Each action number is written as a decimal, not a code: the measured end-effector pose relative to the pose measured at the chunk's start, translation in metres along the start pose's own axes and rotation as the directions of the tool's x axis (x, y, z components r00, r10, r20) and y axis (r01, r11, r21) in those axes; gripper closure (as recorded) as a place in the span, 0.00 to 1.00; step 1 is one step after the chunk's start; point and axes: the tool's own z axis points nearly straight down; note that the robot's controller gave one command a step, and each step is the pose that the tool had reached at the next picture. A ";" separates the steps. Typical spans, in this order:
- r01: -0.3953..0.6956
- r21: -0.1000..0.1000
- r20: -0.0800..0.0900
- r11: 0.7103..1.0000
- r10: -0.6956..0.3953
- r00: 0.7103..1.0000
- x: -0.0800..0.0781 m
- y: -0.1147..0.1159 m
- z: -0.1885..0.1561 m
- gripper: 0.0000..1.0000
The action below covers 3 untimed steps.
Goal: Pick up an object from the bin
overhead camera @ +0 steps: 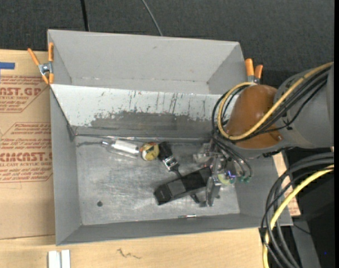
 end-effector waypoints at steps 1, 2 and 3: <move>-0.015 0.002 0.013 1.000 0.015 1.000 0.001 0.001 -0.002 1.00; -0.015 0.002 0.013 1.000 0.015 1.000 0.001 0.001 -0.002 1.00; -0.015 0.001 0.003 1.000 0.015 1.000 0.003 0.001 -0.007 1.00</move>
Offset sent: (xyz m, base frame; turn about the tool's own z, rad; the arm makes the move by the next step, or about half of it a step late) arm 0.0000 0.0000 0.0000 0.0000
